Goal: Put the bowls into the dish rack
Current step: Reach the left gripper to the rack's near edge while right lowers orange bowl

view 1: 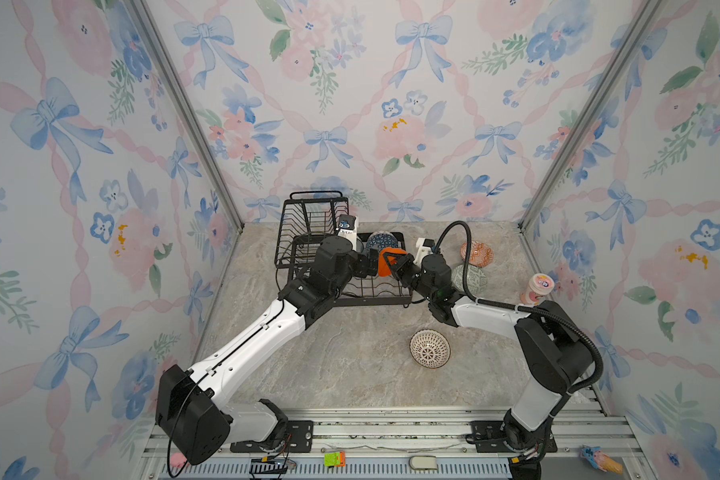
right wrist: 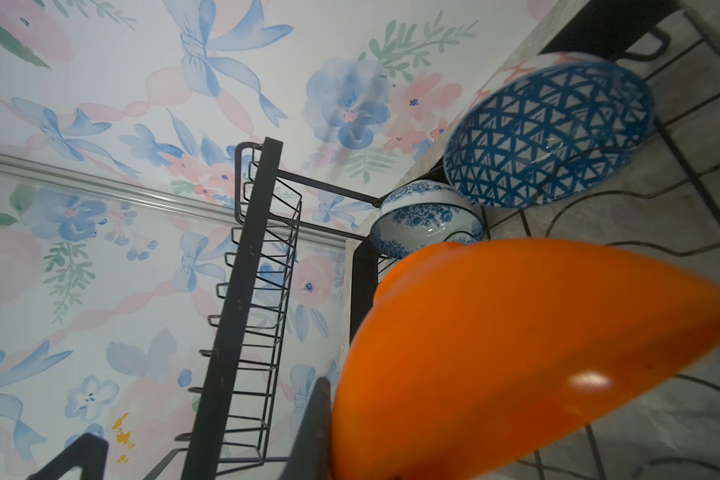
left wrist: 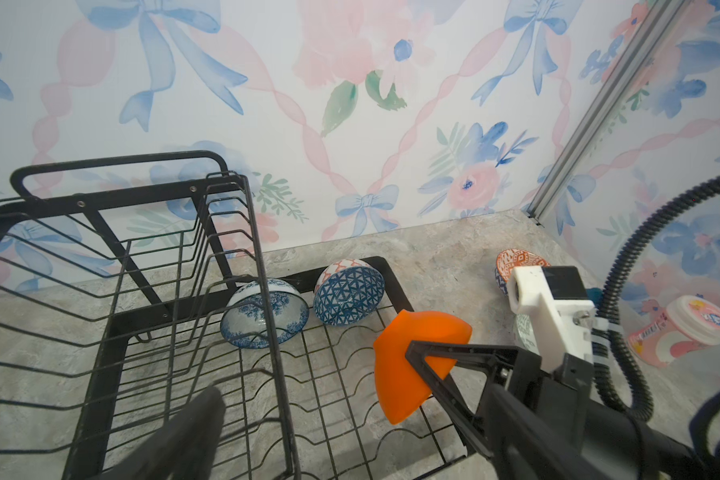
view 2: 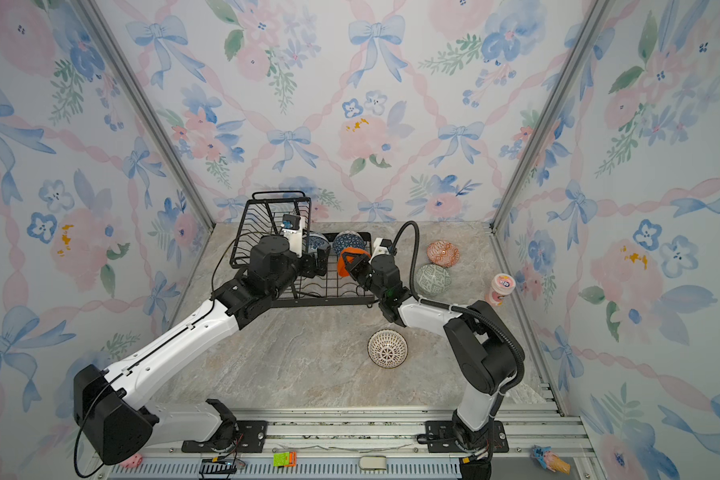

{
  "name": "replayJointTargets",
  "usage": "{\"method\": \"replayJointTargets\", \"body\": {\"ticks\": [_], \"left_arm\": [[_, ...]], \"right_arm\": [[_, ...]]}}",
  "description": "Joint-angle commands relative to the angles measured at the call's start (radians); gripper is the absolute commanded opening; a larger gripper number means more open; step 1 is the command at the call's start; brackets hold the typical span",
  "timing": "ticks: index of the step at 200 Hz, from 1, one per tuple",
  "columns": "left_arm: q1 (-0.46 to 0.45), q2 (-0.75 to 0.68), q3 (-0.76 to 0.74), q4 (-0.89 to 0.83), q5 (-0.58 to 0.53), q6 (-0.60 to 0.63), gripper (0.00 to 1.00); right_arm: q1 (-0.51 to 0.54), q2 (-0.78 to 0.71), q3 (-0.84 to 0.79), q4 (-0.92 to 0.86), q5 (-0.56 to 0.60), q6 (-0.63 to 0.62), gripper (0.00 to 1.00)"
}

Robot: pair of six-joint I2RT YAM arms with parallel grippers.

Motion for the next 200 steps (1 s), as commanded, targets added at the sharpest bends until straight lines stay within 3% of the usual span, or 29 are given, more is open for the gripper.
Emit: {"method": "replayJointTargets", "body": {"ticks": [1, 92, 122, 200], "left_arm": [[0.026, -0.024, -0.003, -0.067, 0.086, 0.120, 0.98], [0.104, -0.045, -0.016, -0.074, 0.134, 0.259, 0.98], [0.138, -0.049, -0.037, -0.067, 0.129, 0.232, 0.98], [0.233, -0.064, -0.085, -0.024, 0.245, 0.166, 0.98]], "right_arm": [[0.024, 0.030, 0.074, 0.092, 0.034, -0.043, 0.00], [0.068, 0.230, 0.246, 0.147, 0.023, -0.098, 0.00], [0.070, 0.292, 0.297, 0.144, 0.025, -0.079, 0.00], [0.074, 0.430, 0.440, 0.132, -0.003, -0.061, 0.00]]}}
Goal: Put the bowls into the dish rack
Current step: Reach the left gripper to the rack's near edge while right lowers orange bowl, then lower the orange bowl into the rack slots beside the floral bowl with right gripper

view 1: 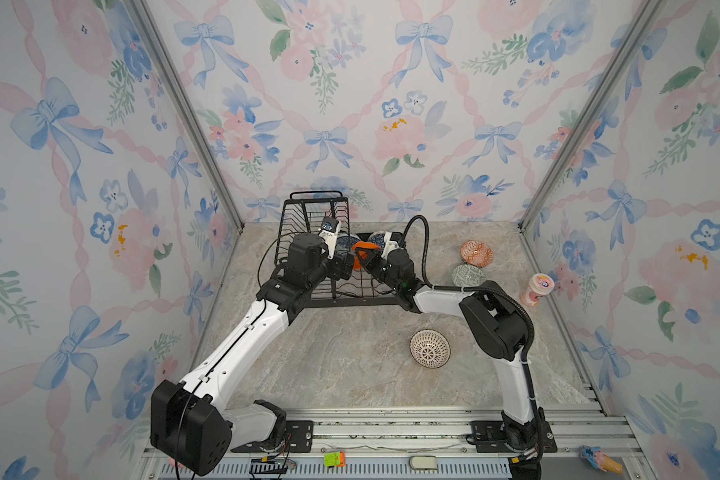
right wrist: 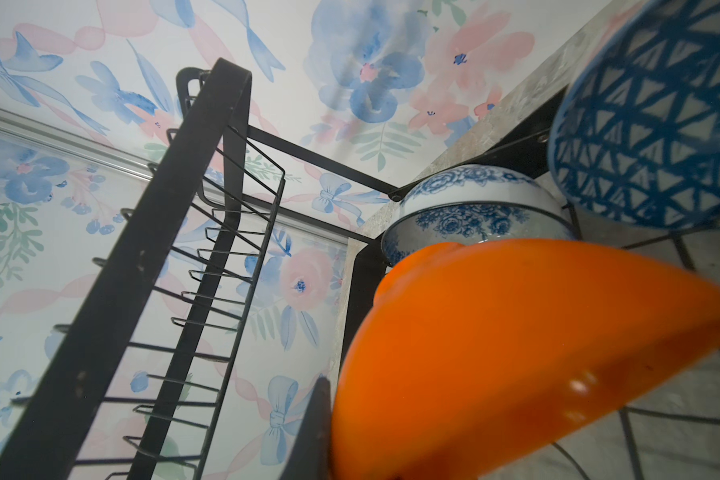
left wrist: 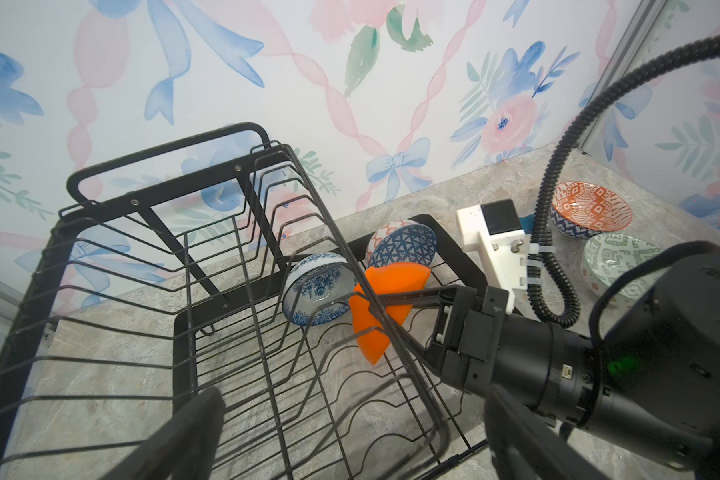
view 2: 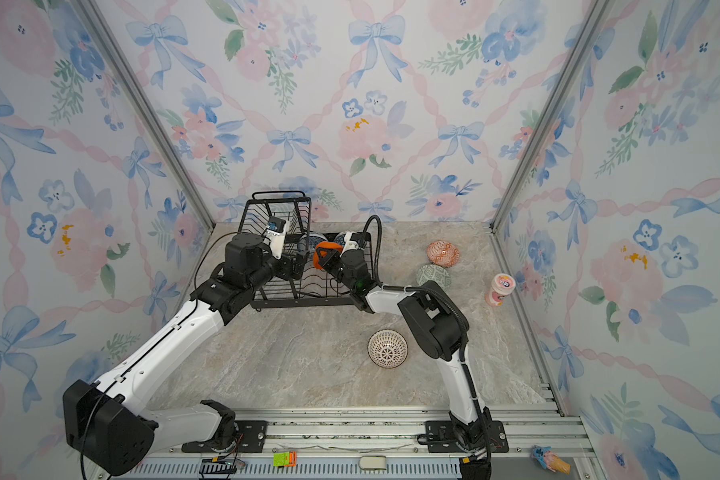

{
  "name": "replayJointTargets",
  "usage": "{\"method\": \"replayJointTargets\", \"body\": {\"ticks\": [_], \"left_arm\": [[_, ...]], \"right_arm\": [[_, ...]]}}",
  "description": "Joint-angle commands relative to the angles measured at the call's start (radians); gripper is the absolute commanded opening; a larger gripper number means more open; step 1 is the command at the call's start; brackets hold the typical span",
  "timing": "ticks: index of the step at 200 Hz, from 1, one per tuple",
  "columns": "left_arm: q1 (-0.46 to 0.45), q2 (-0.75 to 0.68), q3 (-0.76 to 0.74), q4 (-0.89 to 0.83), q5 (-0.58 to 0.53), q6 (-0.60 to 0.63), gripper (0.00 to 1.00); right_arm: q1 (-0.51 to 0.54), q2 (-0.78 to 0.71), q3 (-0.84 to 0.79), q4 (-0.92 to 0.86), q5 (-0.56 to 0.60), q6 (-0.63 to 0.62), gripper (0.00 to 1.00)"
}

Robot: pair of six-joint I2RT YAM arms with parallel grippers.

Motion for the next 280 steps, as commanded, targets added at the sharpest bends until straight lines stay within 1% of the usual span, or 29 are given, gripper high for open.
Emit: {"method": "replayJointTargets", "body": {"ticks": [1, 23, 67, 105, 209, 280], "left_arm": [[0.017, -0.014, -0.015, 0.008, 0.046, -0.032, 0.98], [0.024, -0.010, -0.016, 0.008, 0.058, -0.034, 0.98], [0.034, -0.017, -0.022, 0.008, 0.039, -0.031, 0.98], [0.034, -0.009, -0.021, 0.008, 0.059, -0.037, 0.98], [0.035, -0.012, -0.024, 0.008, 0.046, -0.035, 0.98], [0.035, -0.005, -0.023, 0.008, 0.050, -0.036, 0.98]], "right_arm": [[0.013, 0.037, 0.068, 0.047, -0.010, 0.006, 0.00], [0.015, 0.074, 0.103, 0.050, -0.010, 0.022, 0.00], [0.026, 0.142, 0.182, 0.045, -0.007, 0.034, 0.00], [0.036, 0.195, 0.259, 0.032, -0.004, 0.029, 0.00], [0.043, 0.336, 0.436, -0.004, 0.013, 0.062, 0.00], [0.045, 0.392, 0.489, -0.002, 0.037, 0.075, 0.00]]}}
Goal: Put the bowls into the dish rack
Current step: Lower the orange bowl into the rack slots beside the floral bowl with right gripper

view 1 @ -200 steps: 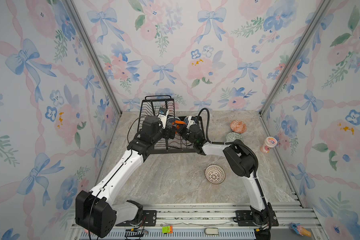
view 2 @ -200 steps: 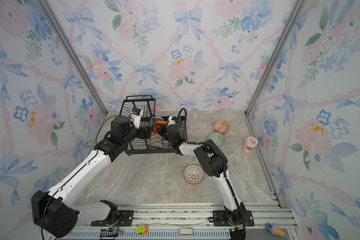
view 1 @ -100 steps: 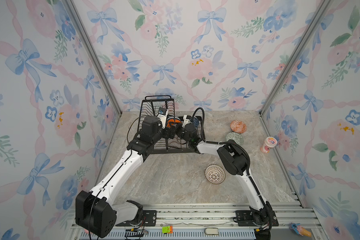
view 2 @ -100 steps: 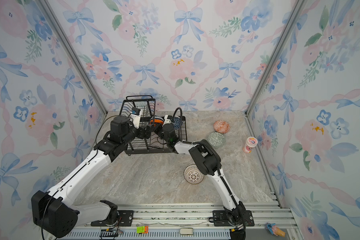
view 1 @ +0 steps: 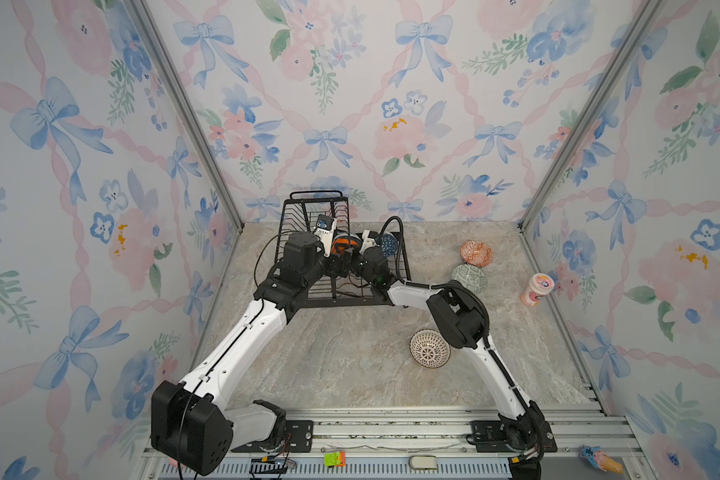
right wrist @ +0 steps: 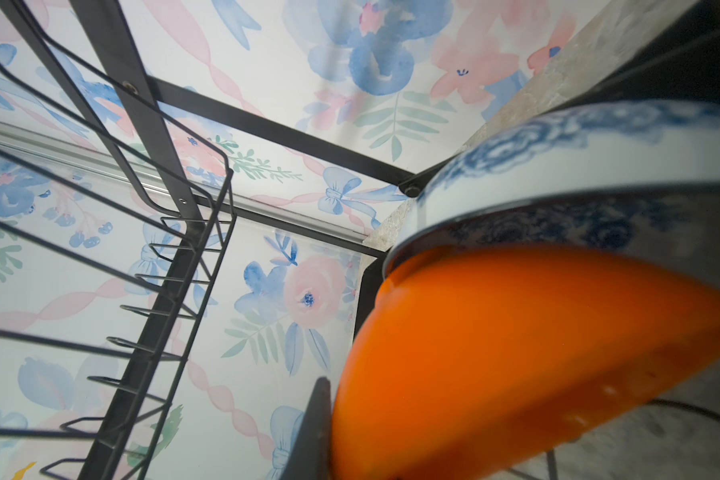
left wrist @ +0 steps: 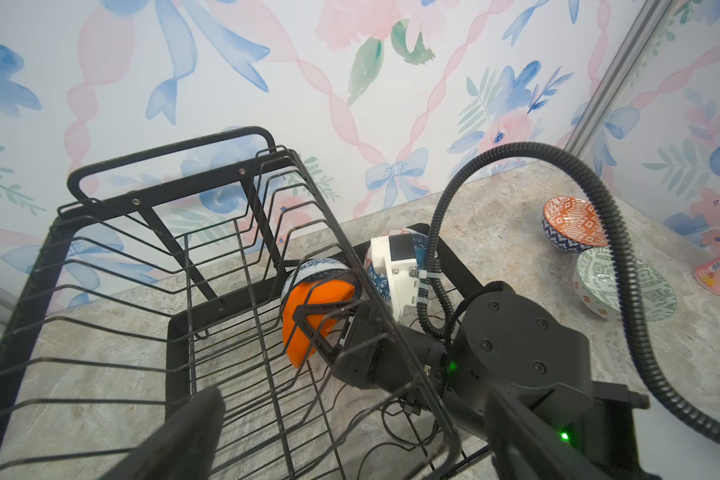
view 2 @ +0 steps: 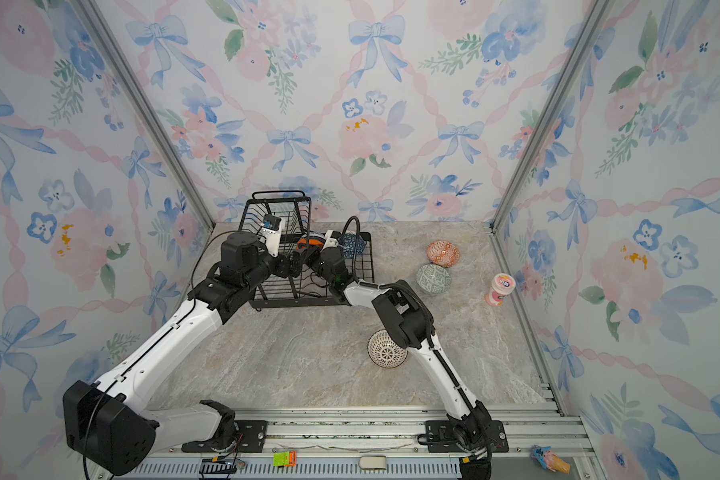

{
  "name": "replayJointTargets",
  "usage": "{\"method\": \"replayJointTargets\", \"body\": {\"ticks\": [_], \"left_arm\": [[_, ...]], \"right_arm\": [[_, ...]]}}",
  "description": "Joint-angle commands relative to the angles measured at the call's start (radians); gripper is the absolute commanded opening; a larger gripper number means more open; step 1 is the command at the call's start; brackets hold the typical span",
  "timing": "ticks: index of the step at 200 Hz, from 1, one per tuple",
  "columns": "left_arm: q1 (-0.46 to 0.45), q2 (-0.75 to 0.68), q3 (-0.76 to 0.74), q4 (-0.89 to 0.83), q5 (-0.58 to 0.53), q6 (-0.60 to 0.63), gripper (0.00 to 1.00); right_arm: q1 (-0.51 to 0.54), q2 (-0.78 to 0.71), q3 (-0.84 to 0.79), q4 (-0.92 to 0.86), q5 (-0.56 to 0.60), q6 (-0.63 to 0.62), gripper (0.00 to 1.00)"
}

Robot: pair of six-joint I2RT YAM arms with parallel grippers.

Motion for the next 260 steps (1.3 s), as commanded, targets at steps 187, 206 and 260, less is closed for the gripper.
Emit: {"method": "replayJointTargets", "body": {"ticks": [187, 206, 260], "left_arm": [[0.007, -0.006, -0.019, -0.017, 0.011, -0.019, 0.98], [0.006, -0.006, -0.020, -0.017, 0.010, -0.018, 0.98], [0.007, -0.003, -0.020, -0.017, 0.009, -0.018, 0.98]], "right_arm": [[0.029, 0.034, -0.074, 0.166, 0.112, 0.024, 0.00], [0.029, 0.028, -0.084, 0.174, 0.115, 0.024, 0.00], [0.039, 0.000, -0.123, 0.175, 0.140, 0.023, 0.00]]}}
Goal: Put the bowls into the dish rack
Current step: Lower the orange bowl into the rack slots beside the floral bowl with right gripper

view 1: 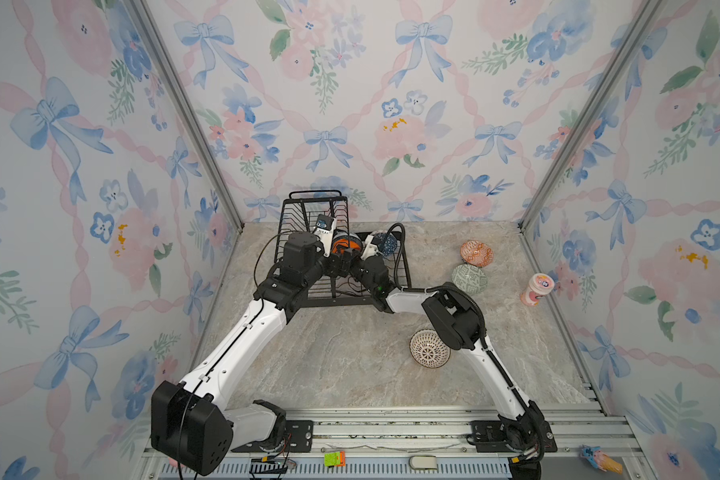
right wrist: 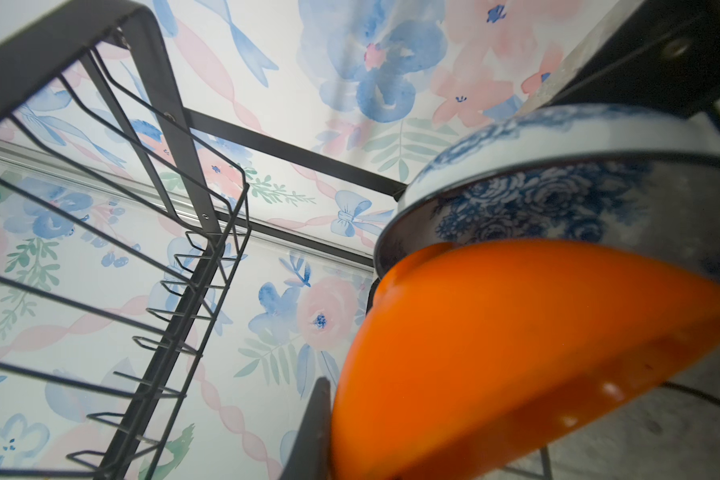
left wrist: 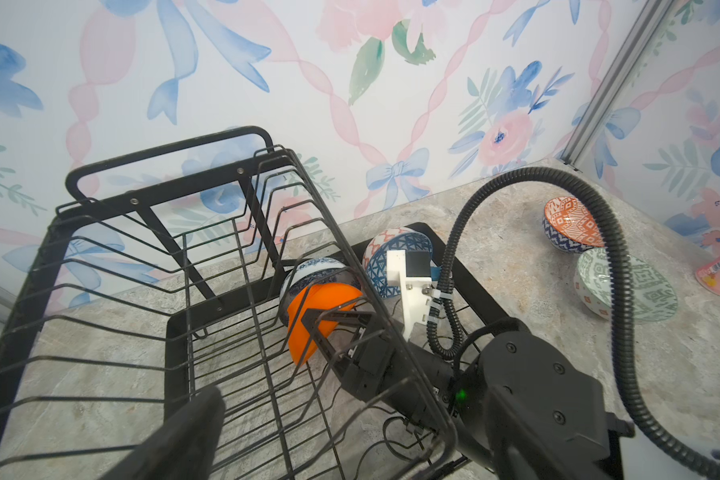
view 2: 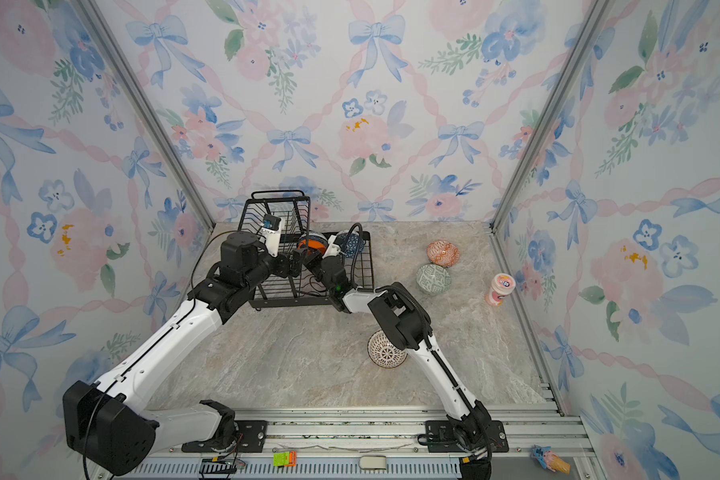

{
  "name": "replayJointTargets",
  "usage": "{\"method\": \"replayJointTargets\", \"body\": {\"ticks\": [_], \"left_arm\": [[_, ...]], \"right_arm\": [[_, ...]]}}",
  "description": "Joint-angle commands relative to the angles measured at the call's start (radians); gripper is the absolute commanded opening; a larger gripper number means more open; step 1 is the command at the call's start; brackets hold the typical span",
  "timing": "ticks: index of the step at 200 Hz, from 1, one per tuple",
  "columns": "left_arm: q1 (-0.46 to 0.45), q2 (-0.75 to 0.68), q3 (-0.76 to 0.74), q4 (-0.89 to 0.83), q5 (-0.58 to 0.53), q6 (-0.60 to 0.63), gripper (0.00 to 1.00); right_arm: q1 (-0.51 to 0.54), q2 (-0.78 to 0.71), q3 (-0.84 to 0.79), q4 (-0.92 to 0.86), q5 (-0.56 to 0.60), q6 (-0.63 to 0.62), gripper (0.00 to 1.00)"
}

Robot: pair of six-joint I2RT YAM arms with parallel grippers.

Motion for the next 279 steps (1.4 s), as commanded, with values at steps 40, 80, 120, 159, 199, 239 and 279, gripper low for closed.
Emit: {"method": "replayJointTargets", "body": {"ticks": [40, 80, 120, 159, 199, 239, 279], "left_arm": [[0.005, -0.006, -0.020, -0.018, 0.007, -0.017, 0.98], [0.006, -0.006, -0.020, -0.017, 0.007, -0.017, 0.98], [0.007, -0.006, -0.021, -0.017, 0.006, -0.016, 0.98], [0.006, -0.006, -0.021, -0.017, 0.003, -0.015, 0.98], [0.007, -0.008, -0.020, -0.017, 0.001, -0.015, 0.98], [0.006, -0.007, -0.021, -0.017, 0.000, -0.015, 0.98], [0.006, -0.012, -0.022, -0.017, -0.004, -0.016, 0.98]], "right_arm": [[0.018, -0.031, -0.071, 0.000, 0.061, 0.008, 0.00], [0.022, -0.040, -0.086, -0.015, 0.078, 0.022, 0.00], [0.021, -0.033, -0.087, -0.021, 0.083, 0.078, 0.00], [0.028, -0.071, -0.127, -0.063, 0.117, 0.084, 0.00], [0.030, -0.078, -0.164, -0.092, 0.152, 0.165, 0.00], [0.034, -0.084, -0.168, -0.136, 0.172, 0.224, 0.00], [0.034, -0.068, -0.150, -0.159, 0.158, 0.273, 0.05]]}}
